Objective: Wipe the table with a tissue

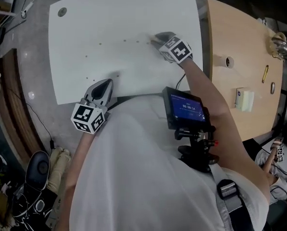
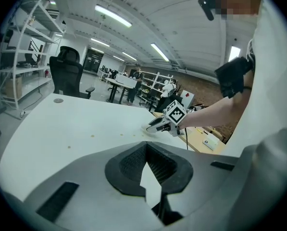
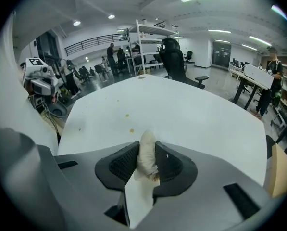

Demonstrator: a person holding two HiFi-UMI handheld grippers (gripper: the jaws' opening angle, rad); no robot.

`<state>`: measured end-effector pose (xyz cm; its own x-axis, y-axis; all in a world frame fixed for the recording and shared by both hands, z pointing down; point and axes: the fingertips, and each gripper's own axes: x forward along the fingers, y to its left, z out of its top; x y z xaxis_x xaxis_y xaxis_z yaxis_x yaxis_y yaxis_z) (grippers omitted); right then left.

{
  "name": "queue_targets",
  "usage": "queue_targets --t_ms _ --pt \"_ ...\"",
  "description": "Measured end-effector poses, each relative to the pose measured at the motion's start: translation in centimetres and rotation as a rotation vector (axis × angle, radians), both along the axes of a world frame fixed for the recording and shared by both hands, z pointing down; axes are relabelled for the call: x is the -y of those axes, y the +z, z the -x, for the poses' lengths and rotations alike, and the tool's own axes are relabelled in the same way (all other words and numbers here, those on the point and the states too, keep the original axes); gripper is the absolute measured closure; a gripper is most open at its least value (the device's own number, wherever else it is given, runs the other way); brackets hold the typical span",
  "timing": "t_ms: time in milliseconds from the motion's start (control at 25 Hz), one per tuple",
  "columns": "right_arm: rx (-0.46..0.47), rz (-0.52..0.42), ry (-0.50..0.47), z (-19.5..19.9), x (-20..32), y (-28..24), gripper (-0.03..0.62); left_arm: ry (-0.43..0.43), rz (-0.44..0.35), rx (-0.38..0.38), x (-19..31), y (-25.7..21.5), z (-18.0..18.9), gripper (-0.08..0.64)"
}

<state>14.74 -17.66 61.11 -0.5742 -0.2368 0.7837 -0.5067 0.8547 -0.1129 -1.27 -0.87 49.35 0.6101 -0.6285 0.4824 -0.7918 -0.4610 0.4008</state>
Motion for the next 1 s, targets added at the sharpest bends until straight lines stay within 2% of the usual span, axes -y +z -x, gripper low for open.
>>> queue_targets --t_ms 80,200,280,480,1000 --pt "-0.028 -0.012 -0.029 0.0 0.2 0.2 0.489 -0.026 0.002 0.005 -0.5 0.0 0.3 0.556" --pt "-0.128 -0.030 -0.108 -0.1 -0.1 0.9 0.489 -0.063 0.001 0.009 -1.2 -0.1 0.8 0.555" --pt "-0.163 -0.036 -0.136 -0.1 -0.3 1.3 0.489 -0.083 -0.001 0.008 -1.4 -0.1 1.1 0.556" --pt "-0.167 -0.048 -0.146 0.5 -0.6 1.3 0.489 -0.103 0.001 0.005 -1.5 0.0 1.5 0.555" --pt "-0.189 -0.056 -0.309 3.6 -5.7 1.4 0.489 -0.077 -0.006 0.013 -1.2 -0.1 1.0 0.555"
